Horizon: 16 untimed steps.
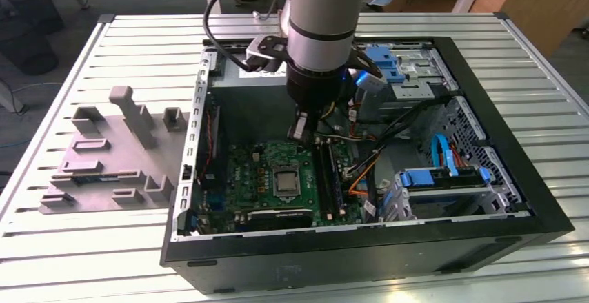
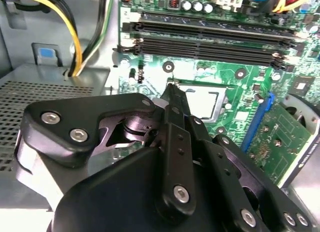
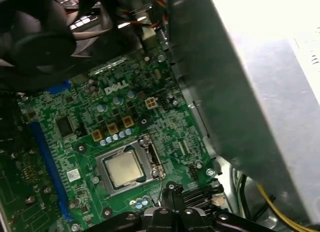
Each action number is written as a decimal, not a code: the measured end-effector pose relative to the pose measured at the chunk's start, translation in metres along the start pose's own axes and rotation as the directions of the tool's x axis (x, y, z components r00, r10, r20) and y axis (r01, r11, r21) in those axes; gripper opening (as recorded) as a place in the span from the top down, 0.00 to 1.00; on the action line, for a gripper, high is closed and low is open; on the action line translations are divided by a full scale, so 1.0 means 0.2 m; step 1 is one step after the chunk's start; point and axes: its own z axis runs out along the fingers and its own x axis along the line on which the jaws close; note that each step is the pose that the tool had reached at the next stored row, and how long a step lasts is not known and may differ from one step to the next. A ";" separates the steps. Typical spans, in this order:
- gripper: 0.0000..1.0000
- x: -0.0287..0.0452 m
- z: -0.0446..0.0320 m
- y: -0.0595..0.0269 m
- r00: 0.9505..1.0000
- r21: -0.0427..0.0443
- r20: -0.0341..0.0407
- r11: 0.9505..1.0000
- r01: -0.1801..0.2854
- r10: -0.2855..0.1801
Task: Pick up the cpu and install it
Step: 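Install the first cpu locking lever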
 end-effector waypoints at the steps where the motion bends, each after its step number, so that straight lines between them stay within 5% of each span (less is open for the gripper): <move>1: 0.89 0.007 0.000 -0.003 1.000 0.000 0.000 1.000 0.001 -0.001; 16: 0.89 0.027 0.001 -0.012 1.000 0.000 0.000 1.000 0.006 -0.006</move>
